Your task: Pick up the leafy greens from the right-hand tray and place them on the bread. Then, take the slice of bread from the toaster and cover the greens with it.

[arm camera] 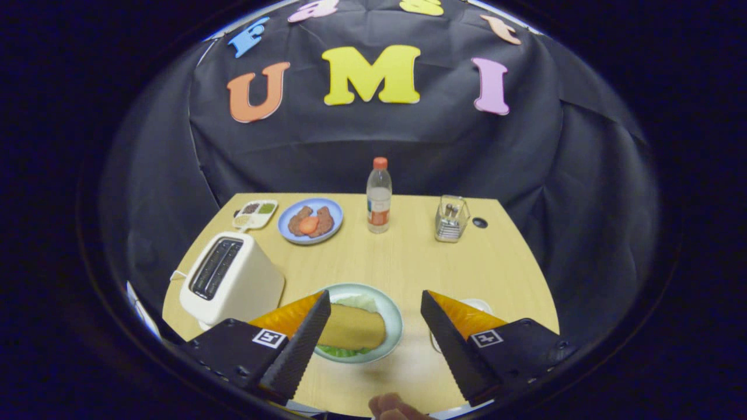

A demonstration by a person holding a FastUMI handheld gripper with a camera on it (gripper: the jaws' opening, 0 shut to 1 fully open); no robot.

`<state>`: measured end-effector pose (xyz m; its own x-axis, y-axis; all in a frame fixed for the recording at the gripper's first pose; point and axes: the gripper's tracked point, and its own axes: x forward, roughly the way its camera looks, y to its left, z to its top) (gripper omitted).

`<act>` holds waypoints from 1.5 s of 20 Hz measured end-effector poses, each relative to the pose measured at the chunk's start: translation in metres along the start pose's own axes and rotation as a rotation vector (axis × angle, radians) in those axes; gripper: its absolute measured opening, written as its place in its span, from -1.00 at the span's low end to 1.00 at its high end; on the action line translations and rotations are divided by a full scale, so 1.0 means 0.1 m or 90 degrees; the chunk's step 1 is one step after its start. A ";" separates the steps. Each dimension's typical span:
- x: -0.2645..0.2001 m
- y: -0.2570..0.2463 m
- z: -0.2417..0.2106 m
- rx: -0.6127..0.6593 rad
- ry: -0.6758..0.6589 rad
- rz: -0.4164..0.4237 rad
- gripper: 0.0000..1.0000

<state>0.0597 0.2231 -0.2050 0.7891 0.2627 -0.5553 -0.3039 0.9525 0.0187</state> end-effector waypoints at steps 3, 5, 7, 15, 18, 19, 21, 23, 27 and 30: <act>-0.50 -0.02 0.26 -0.001 -0.088 0.000 0.95; -0.83 -0.10 0.43 -0.002 -0.150 0.000 0.93; -1.20 -0.18 0.59 -0.015 -0.222 0.005 0.93; -2.17 -0.50 0.59 -0.002 -0.360 -0.010 0.92; -2.37 -0.45 0.61 0.004 -0.381 -0.004 0.92; -2.40 -0.43 0.63 0.011 -0.385 -0.002 0.92; -2.42 -0.41 0.62 0.014 -0.383 -0.004 0.92; -2.42 -0.39 0.64 0.011 -0.385 -0.014 0.92; -2.43 -0.24 0.65 0.013 -0.385 -0.020 0.92; -2.46 -0.14 0.68 0.005 -0.397 -0.031 0.92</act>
<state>-0.0938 0.1554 -0.0126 0.9657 0.2573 0.0346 -0.2579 0.9661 0.0132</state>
